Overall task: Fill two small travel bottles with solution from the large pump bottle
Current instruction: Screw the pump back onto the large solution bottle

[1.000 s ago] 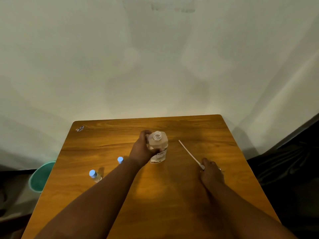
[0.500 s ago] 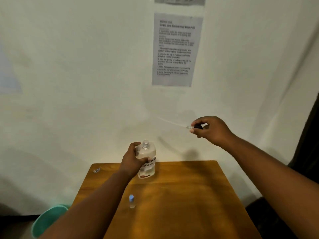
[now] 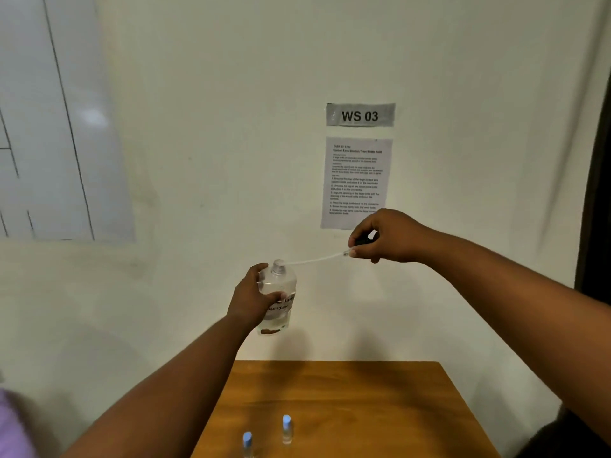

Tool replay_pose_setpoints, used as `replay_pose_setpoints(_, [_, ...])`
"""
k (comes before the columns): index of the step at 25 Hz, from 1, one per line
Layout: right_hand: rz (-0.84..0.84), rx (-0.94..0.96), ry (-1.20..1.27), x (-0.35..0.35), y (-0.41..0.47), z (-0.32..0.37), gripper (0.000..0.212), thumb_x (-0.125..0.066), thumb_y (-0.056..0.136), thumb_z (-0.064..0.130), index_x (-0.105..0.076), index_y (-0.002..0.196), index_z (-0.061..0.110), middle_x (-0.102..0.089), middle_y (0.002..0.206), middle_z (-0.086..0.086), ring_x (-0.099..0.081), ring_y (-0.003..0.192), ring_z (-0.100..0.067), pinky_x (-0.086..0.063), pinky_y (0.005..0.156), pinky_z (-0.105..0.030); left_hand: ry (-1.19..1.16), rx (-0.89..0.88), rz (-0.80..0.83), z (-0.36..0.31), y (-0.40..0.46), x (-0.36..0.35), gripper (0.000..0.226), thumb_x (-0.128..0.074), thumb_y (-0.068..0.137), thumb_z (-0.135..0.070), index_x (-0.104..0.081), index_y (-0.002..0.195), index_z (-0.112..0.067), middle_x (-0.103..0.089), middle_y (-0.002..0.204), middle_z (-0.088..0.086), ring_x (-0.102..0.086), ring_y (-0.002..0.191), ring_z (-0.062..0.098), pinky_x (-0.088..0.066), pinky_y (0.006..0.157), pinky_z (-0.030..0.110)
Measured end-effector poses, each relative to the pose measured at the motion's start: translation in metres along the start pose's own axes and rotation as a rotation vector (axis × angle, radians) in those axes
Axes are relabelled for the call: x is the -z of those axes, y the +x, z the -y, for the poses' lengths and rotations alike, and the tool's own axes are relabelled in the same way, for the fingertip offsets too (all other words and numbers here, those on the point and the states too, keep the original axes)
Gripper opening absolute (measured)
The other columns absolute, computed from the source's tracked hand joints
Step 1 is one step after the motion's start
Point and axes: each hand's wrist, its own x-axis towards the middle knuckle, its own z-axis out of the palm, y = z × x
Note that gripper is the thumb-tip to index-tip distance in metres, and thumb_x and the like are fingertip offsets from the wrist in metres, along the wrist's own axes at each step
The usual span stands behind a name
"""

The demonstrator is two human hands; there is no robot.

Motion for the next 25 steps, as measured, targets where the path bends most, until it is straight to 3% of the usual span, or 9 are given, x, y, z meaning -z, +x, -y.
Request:
replay_pose_setpoints(4, [0.063, 0.038, -0.137, 0.004, 0.011, 0.026, 0.016, -0.083, 0.077, 0.036, -0.076, 0.088, 0.026, -0.066, 0.061, 0.021, -0.068, 0.059, -0.007, -0.06, 0.077, -0.042, 0.083, -0.055, 0.038, -0.008, -0.008, 0.013, 0.081, -0.09, 0.068, -0.026, -0.048, 0.137, -0.031, -0.061, 0.125, -0.008, -0.06, 0.111, 0.018, -0.05, 0.092, 0.035])
replay_pose_setpoints(8, [0.065, 0.129, -0.355, 0.018, 0.028, 0.059, 0.035, -0.086, 0.07, 0.044, -0.071, 0.099, 0.032, -0.073, 0.082, 0.018, -0.068, 0.081, -0.007, -0.057, 0.066, -0.031, 0.144, -0.099, 0.131, -0.01, -0.022, 0.008, 0.083, -0.09, 0.066, -0.029, -0.048, 0.138, -0.035, -0.059, 0.124, -0.01, -0.059, 0.11, 0.016, -0.05, 0.09, 0.031])
replay_pose_setpoints(11, [0.113, 0.145, -0.41, 0.011, 0.043, 0.077, 0.028, -0.085, 0.072, 0.04, -0.068, 0.092, 0.029, -0.074, 0.08, 0.015, -0.068, 0.078, -0.005, -0.046, 0.054, -0.024, 0.06, -0.129, 0.234, -0.022, -0.033, 0.002, 0.08, -0.09, 0.066, -0.034, -0.051, 0.136, -0.037, -0.062, 0.126, -0.009, -0.063, 0.112, 0.016, -0.056, 0.093, 0.036])
replay_pose_setpoints(15, [0.264, 0.15, -0.504, -0.02, 0.053, 0.085, 0.02, -0.081, 0.077, 0.039, -0.069, 0.086, 0.025, -0.074, 0.075, 0.013, -0.065, 0.073, -0.004, -0.042, 0.055, -0.023, -0.128, -0.175, 0.324, -0.056, -0.047, 0.008, 0.074, -0.088, 0.07, -0.039, -0.055, 0.137, -0.035, -0.067, 0.128, -0.008, -0.069, 0.109, 0.015, -0.061, 0.09, 0.037])
replay_pose_setpoints(19, [0.314, 0.17, -0.441, -0.027, 0.054, 0.098, 0.021, -0.081, 0.078, 0.039, -0.072, 0.085, 0.021, -0.073, 0.079, 0.009, -0.062, 0.073, -0.006, -0.042, 0.057, -0.022, -0.274, -0.128, 0.305, -0.08, -0.057, 0.027, 0.066, -0.089, 0.068, -0.037, -0.063, 0.129, -0.032, -0.072, 0.121, -0.004, -0.072, 0.107, 0.019, -0.062, 0.087, 0.041])
replay_pose_setpoints(22, [0.351, 0.144, -0.51, -0.025, 0.061, 0.109, 0.031, -0.077, 0.081, 0.046, -0.072, 0.089, 0.017, -0.072, 0.08, 0.006, -0.06, 0.073, -0.009, -0.041, 0.058, -0.024, -0.313, -0.107, 0.296, -0.085, -0.063, 0.037, 0.061, -0.089, 0.071, -0.03, -0.066, 0.127, -0.029, -0.072, 0.121, 0.001, -0.073, 0.106, 0.022, -0.063, 0.085, 0.044])
replay_pose_setpoints(25, [0.449, -0.01, -0.629, -0.034, 0.069, 0.113, 0.052, -0.059, 0.091, 0.057, -0.069, 0.101, 0.006, -0.075, 0.079, -0.005, -0.065, 0.069, -0.021, -0.046, 0.061, -0.028, -0.314, -0.1, 0.334, -0.088, -0.068, 0.041, 0.056, -0.087, 0.077, -0.022, -0.066, 0.128, -0.027, -0.071, 0.122, 0.004, -0.075, 0.102, 0.024, -0.064, 0.083, 0.043])
